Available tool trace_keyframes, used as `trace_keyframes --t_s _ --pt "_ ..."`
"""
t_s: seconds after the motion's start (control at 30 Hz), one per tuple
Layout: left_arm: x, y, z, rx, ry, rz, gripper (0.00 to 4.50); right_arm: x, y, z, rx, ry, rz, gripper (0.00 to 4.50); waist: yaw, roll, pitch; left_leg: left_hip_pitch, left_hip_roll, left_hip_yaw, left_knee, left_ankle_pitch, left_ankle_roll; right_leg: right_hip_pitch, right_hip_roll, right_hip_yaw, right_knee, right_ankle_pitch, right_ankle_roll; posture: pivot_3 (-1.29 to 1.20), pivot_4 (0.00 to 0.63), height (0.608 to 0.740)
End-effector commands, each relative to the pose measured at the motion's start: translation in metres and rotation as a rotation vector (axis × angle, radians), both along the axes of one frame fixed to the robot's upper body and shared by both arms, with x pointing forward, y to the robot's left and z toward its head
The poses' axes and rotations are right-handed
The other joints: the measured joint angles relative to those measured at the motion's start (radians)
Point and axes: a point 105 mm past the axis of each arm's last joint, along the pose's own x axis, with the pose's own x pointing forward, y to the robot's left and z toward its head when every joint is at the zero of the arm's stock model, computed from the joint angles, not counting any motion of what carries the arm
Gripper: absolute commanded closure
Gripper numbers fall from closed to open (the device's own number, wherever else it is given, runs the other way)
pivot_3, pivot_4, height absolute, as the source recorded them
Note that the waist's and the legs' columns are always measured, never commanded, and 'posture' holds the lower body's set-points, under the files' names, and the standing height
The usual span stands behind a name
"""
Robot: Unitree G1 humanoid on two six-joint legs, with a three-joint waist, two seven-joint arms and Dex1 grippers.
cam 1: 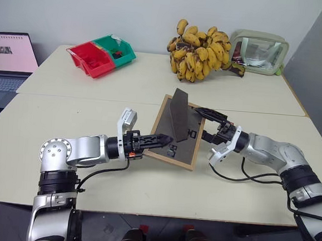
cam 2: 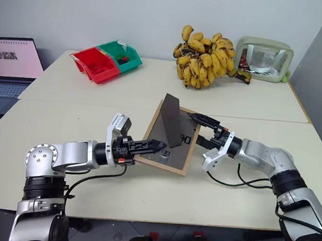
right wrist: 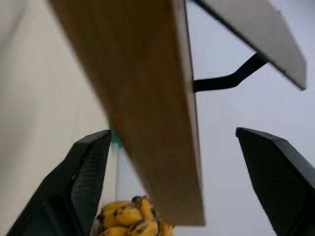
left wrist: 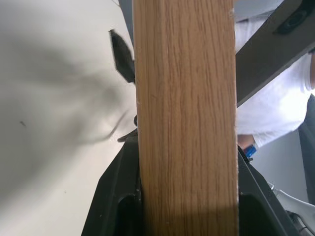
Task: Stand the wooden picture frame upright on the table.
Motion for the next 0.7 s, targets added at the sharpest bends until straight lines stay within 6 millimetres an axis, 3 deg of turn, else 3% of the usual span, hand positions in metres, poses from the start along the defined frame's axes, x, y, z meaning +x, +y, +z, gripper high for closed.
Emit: trace_keyframes --t_s 0.03,0.27,0.53,0.57,0.7 --pt "-0.005 -0.004 0.02 -0.06 -0.054 -0.009 3.21 -0.004 0.005 0.008 0.022 -0.015 0.043 1.37 0.001 0.0 0.0 0.0 0.0 0.0 0.0 0.0 0.0 0.0 0.0 0.0 0.0 0.0 0.0 0.0 0.15 0.74" --pt "-0.009 -0.005 0.019 -0.039 -0.075 0.004 3.21 -0.007 0.004 0.012 0.034 -0.023 0.055 3.0 0.003 0.0 0.0 0.0 -0.001 0.0 0.0 0.0 0.0 0.0 0.0 0.0 0.0 0.0 0.0 0.0 0.15 0.74" --pt "-0.009 0.0 0.016 0.007 -0.099 0.049 3.21 -0.009 -0.001 0.017 0.057 -0.033 0.055 3.03 0.001 0.0 0.0 0.001 -0.001 0.001 0.001 0.0 0.0 0.0 0.001 0.001 0.002 0.0 0.0 0.0 0.15 0.74" --pt "-0.009 0.003 0.018 -0.003 -0.101 0.054 2.53 -0.009 -0.002 0.018 0.061 -0.033 0.056 3.03 0.001 0.0 0.0 0.001 -0.001 0.001 0.001 0.0 0.0 0.0 0.001 0.001 0.003 0.0 0.0 0.0 0.15 0.74" --pt "0.006 0.022 0.026 -0.028 -0.095 0.158 1.65 -0.008 -0.007 0.015 0.057 -0.015 0.038 3.22 0.0 0.0 0.0 0.002 -0.001 0.001 0.001 0.0 0.001 0.0 0.003 0.002 0.005 0.0 0.0 0.0 0.15 0.74"
